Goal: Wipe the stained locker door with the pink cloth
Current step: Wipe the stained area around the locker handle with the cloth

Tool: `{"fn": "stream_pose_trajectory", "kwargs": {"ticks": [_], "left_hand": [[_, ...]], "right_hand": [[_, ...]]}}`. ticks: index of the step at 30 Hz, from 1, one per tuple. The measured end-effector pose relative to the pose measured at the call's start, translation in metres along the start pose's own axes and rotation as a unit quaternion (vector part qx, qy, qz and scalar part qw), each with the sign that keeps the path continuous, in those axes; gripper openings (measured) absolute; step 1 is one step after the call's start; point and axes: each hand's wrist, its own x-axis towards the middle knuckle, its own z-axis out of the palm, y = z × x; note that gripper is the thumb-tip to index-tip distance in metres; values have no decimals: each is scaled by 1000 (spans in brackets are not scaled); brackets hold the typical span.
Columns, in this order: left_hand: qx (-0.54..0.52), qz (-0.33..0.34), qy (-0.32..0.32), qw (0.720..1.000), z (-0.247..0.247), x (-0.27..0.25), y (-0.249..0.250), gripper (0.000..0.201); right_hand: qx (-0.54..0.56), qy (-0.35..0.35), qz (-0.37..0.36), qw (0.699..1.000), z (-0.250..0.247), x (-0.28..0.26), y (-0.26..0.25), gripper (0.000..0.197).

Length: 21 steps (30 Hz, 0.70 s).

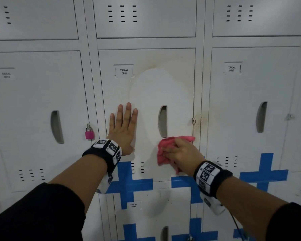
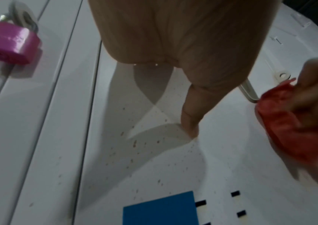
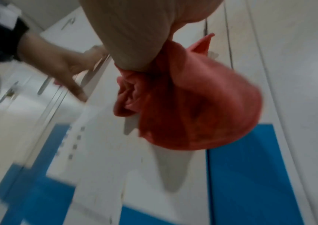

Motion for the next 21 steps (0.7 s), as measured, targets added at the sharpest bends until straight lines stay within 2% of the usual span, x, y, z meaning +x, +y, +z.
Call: {"fn": "stream_pose_trajectory", "kwargs": {"ticks": [2, 3, 5, 7, 8, 10, 15, 18, 21], "left_hand": [[6, -7, -6, 1000, -2, -2, 3, 136], [10, -13, -2, 1000, -3, -2, 4, 132], [8, -20, 5, 1000, -6, -3, 7, 125], [11, -21, 11, 1000, -10, -4, 9, 123], [10, -22, 13, 1000, -11, -5, 9, 122], [-7, -18, 15, 1000, -12, -6, 7, 122], [-2, -11, -1, 1000, -15, -5, 5, 118], [8, -14, -7, 1000, -11, -13, 6, 118], [2, -11, -26, 1000, 0, -24, 10, 118]], "right_hand": [[14, 46, 32, 998, -20, 4, 3, 19], [68, 88, 73, 991, -30, 10, 7, 12], [142, 192, 172, 956, -53, 30, 14, 24], [104, 267, 237, 928, -76, 53, 24, 31], [73, 286, 242, 924, -84, 63, 31, 35], [54, 284, 264, 920, -89, 79, 42, 40], [16, 259, 260, 930, -66, 73, 28, 30], [44, 175, 286, 941, -46, 58, 16, 44], [22, 110, 295, 949, -24, 43, 8, 43]]}}
